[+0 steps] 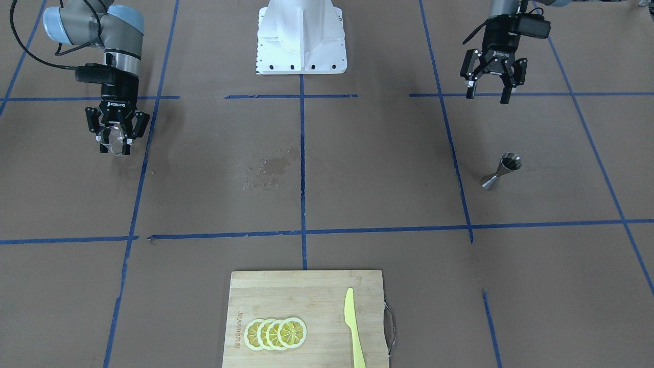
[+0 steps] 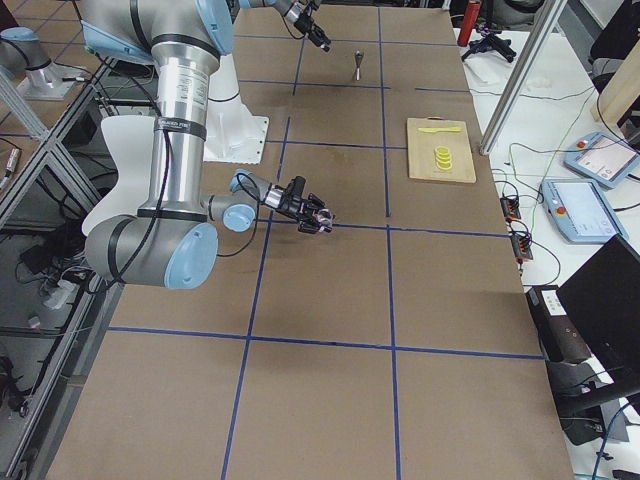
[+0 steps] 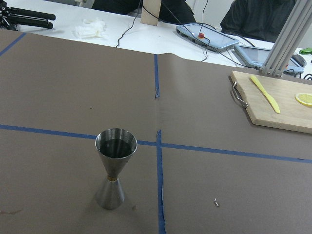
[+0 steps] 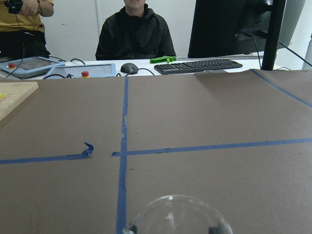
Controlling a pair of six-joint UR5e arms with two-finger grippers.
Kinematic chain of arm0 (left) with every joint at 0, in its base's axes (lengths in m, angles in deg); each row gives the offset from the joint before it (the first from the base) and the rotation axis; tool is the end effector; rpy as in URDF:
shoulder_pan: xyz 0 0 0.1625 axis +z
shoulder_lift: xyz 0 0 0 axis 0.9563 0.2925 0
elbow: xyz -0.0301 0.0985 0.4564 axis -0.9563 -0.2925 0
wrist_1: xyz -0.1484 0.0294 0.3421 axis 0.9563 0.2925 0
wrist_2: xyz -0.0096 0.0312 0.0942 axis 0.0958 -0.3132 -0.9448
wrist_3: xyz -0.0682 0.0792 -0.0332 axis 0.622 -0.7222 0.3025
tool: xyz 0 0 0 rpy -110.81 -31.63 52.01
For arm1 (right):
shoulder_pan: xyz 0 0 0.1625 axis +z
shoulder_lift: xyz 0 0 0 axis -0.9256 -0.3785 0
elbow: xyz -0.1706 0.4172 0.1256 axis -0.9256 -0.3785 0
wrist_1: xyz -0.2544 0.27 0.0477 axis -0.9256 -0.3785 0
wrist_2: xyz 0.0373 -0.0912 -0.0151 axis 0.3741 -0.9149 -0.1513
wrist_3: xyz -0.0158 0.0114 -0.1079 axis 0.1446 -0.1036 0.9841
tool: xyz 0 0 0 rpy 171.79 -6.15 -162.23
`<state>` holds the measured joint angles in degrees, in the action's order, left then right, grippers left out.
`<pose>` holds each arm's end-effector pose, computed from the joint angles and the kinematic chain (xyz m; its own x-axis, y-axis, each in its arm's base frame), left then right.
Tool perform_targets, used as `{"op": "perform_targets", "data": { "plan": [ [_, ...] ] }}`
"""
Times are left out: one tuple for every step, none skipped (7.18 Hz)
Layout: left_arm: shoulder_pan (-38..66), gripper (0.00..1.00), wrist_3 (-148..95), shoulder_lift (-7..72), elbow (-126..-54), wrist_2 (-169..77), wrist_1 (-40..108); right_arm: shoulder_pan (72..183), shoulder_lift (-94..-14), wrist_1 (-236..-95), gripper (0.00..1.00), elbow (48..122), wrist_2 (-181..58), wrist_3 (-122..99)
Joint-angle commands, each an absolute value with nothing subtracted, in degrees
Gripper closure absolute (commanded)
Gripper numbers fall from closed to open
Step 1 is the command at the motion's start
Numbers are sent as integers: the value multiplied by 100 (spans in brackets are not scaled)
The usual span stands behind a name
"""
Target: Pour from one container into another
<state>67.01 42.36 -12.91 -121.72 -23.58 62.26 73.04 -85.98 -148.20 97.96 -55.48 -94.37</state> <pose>0.2349 -0.2382 0.4895 0.5466 0.0238 -0.8371 0.6458 0.6243 0.4395 -0.3445 -0.2619 0.5821 0.7115 0.1480 0.6869 -0.6743 0.4190 0.6081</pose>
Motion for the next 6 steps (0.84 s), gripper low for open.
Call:
{"op": "perform_targets", "data": {
  "plan": [
    [6702, 1, 4236, -1294, -12213, -2350, 6225, 7286, -8087, -14820, 100, 9266, -5627, -9566],
    [6702, 1, 4228, -1294, -12239, -2350, 6225, 7303, -8058, -14820, 100, 9220, -5618, -9566],
    [6710, 1, 4227, -1294, -12248, -2350, 6225, 7321, -8092, -14820, 100, 9211, -5618, -9566],
    [6711, 1, 4227, -1294, -12257, -2341, 6225, 7321, -8101, -14820, 100, 9184, -5618, -9540],
    [6711, 1, 4227, -1294, -12257, -2341, 6216, 7364, -8119, -14811, 100, 9210, -5618, -9497],
    [6711, 1, 4227, -1294, -12248, -2341, 6216, 7373, -8137, -14811, 72, 9211, -5627, -9496]
  ]
}}
